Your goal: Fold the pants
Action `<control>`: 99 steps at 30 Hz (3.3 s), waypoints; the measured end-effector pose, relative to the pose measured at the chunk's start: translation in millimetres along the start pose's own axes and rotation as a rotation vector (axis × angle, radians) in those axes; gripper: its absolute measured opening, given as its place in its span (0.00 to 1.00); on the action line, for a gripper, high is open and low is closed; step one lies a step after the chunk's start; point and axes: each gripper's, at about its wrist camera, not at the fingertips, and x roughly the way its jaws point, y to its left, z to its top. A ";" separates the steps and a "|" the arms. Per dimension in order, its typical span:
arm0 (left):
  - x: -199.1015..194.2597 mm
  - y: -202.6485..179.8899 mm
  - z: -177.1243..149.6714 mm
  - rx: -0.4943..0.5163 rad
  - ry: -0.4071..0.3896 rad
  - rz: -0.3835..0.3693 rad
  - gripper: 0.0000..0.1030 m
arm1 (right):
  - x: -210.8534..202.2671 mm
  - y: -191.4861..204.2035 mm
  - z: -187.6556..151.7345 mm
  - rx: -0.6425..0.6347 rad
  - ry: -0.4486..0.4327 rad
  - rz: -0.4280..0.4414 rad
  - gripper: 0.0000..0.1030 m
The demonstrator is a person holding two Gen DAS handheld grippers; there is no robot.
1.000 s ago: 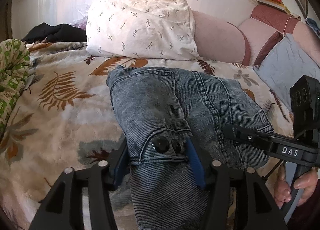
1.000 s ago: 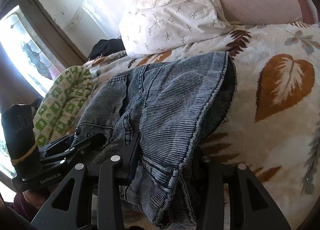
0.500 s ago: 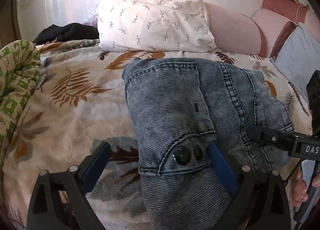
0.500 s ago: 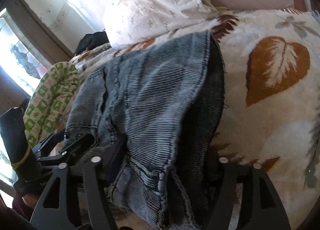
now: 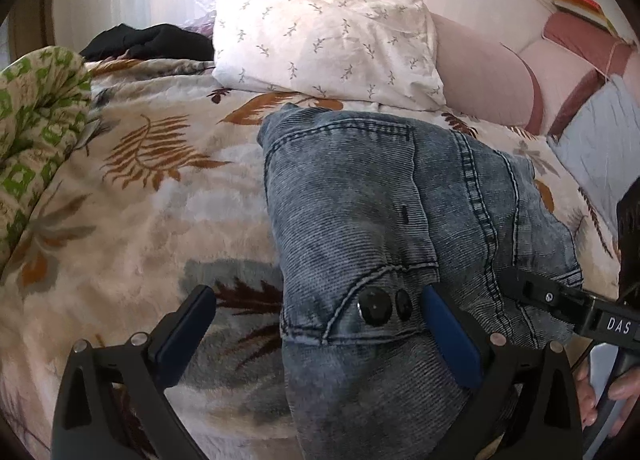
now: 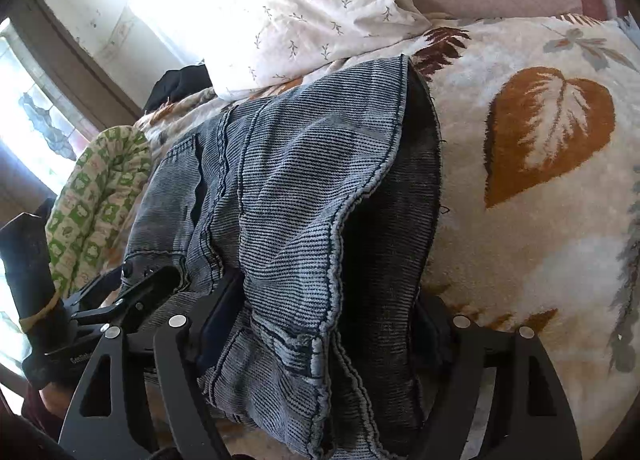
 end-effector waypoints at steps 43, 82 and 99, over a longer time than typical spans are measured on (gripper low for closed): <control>-286.7 24.5 -74.7 0.028 -0.395 0.371 1.00 | -248.4 150.3 -125.7 -0.339 -0.576 -0.150 0.84; -290.4 57.5 -88.6 -0.050 -0.365 0.459 1.00 | -240.6 194.2 -158.0 -0.454 -0.644 -0.105 0.92; -290.4 62.6 -90.8 -0.080 -0.365 0.460 1.00 | -240.5 197.4 -159.9 -0.464 -0.651 -0.107 0.92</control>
